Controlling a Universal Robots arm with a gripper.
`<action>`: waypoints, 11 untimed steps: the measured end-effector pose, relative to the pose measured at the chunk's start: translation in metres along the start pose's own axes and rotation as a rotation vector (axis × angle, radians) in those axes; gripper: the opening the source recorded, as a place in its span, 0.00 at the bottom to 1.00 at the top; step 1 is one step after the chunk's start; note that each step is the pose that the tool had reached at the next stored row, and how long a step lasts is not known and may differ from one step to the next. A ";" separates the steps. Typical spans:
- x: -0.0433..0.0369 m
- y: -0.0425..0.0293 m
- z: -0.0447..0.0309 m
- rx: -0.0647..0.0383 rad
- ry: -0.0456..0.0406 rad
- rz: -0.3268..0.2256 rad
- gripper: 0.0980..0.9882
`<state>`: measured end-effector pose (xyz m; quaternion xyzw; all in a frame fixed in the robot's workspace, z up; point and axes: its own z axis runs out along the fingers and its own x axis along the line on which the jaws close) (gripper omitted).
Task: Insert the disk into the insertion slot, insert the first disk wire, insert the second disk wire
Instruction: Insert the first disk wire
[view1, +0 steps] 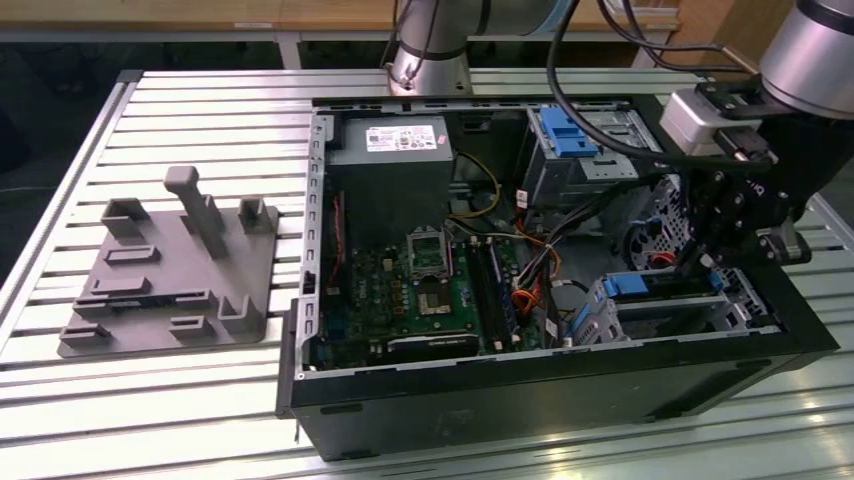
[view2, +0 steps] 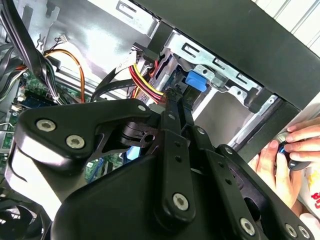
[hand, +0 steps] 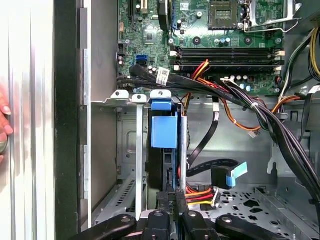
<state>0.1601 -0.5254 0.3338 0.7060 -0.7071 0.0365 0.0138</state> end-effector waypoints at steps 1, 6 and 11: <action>0.0000 0.0000 0.0003 0.000 0.0001 0.000 0.07; -0.0001 -0.0002 0.0015 0.000 -0.0001 0.000 0.07; -0.0001 -0.0002 0.0036 0.000 0.0000 0.000 0.07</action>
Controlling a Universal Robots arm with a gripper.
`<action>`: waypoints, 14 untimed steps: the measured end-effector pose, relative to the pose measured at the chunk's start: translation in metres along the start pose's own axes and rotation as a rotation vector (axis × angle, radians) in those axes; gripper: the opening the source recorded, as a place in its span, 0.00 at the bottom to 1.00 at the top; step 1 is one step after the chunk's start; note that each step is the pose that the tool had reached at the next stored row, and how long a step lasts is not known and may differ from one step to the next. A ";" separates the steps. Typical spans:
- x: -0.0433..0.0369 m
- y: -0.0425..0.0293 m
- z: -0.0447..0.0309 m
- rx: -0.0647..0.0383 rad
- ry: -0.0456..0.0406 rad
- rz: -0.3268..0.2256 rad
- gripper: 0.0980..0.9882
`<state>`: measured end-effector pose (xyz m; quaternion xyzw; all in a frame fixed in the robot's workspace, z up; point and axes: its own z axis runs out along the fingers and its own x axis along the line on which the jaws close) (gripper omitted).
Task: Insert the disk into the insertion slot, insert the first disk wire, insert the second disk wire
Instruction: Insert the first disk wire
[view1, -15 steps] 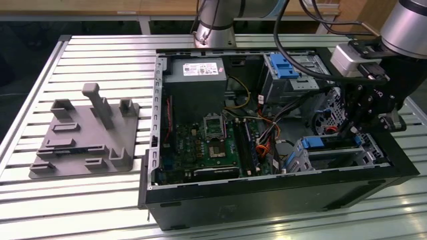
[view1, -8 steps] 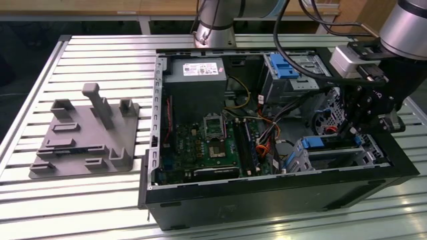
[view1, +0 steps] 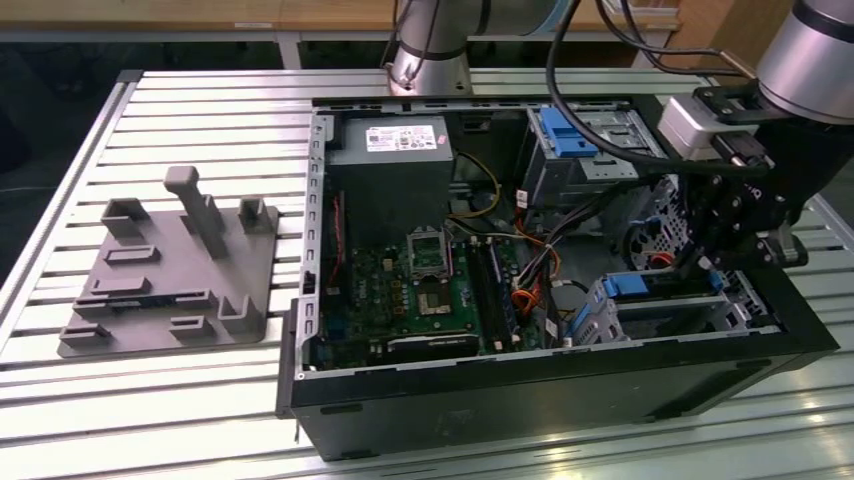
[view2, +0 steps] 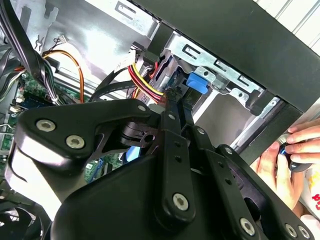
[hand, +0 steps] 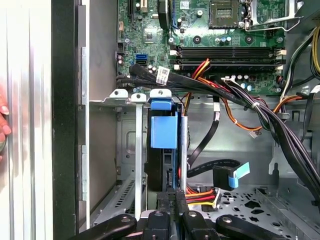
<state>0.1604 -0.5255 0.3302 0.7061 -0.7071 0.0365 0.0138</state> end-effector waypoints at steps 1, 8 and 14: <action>0.0000 0.0000 0.0005 0.000 -0.0001 0.000 0.07; 0.0025 0.0000 0.0028 0.000 -0.0004 0.000 0.09; 0.0035 -0.0002 -0.0055 0.000 -0.0006 0.000 0.29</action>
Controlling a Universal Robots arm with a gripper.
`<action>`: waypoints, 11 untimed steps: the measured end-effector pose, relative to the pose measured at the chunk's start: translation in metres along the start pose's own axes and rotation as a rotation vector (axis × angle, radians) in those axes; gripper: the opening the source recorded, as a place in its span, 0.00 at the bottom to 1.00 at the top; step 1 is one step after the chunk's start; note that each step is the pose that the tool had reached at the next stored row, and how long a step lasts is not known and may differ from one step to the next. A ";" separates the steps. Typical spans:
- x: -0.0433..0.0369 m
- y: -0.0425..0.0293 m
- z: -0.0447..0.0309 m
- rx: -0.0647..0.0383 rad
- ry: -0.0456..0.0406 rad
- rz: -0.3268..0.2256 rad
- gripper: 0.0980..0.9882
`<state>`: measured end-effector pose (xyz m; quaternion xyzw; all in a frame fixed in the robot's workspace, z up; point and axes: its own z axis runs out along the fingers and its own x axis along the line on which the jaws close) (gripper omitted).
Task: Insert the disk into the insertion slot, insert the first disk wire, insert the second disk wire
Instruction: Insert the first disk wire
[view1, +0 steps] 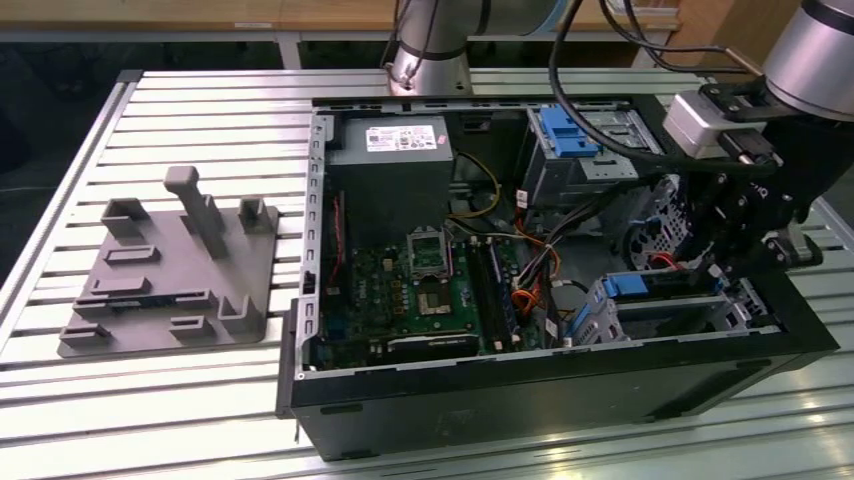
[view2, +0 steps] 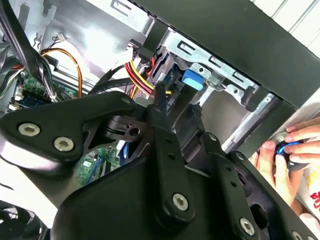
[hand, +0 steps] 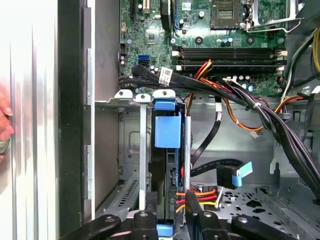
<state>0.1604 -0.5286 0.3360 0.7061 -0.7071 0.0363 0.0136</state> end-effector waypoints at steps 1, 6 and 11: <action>0.0001 0.0000 -0.0020 0.000 0.0000 0.000 0.29; 0.0009 -0.0004 -0.0135 0.000 -0.0001 0.000 0.29; 0.0021 -0.0017 -0.0325 0.000 -0.0002 0.000 0.29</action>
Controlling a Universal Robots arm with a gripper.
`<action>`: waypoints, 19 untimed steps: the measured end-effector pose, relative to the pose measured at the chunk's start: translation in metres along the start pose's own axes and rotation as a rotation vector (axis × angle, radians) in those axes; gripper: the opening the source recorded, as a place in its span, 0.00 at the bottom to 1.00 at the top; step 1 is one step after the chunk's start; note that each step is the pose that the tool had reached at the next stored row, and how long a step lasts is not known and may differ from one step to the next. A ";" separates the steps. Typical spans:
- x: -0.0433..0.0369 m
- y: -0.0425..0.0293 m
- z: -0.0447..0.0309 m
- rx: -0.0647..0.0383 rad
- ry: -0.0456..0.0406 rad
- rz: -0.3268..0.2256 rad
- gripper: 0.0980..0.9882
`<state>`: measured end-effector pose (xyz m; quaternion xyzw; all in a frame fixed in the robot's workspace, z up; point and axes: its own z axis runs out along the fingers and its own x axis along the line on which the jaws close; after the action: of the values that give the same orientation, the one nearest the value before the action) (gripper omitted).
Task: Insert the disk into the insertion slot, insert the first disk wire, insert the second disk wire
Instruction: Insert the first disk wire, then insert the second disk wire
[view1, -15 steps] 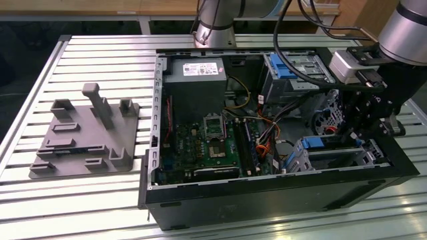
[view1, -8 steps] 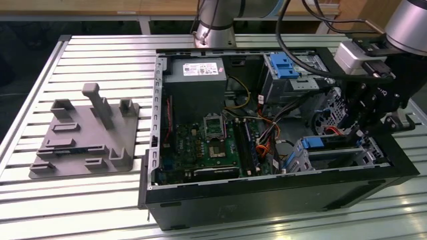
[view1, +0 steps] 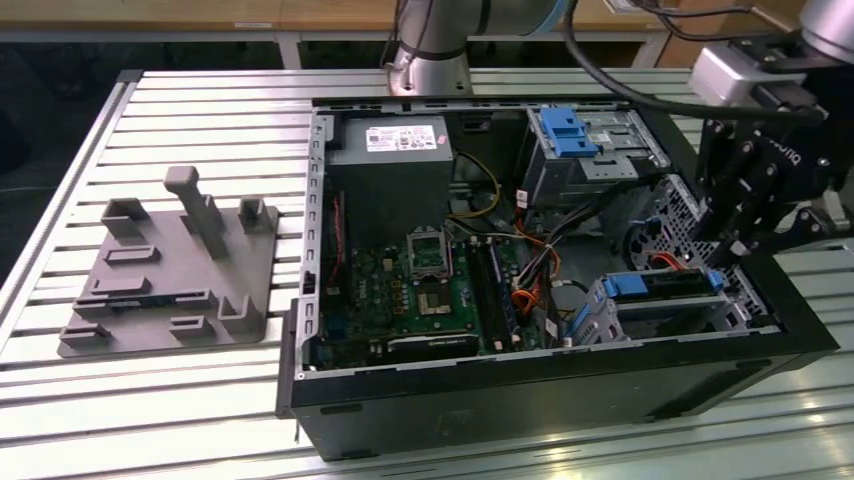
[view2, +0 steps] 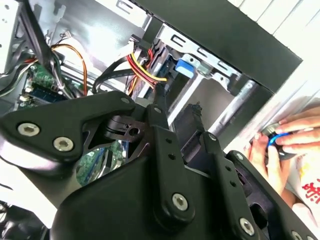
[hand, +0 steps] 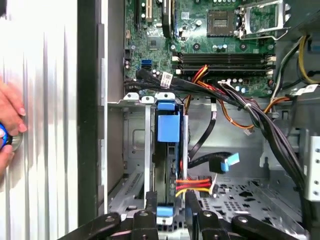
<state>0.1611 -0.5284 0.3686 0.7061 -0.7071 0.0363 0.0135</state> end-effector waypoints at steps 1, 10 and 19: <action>0.0003 -0.0003 -0.0041 0.000 0.0001 0.000 0.29; 0.0005 -0.0008 -0.0077 0.000 -0.0001 0.000 0.29; 0.0001 -0.0003 -0.0079 0.001 0.0054 0.000 0.29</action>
<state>0.1612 -0.5279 0.3764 0.7059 -0.7071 0.0385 0.0151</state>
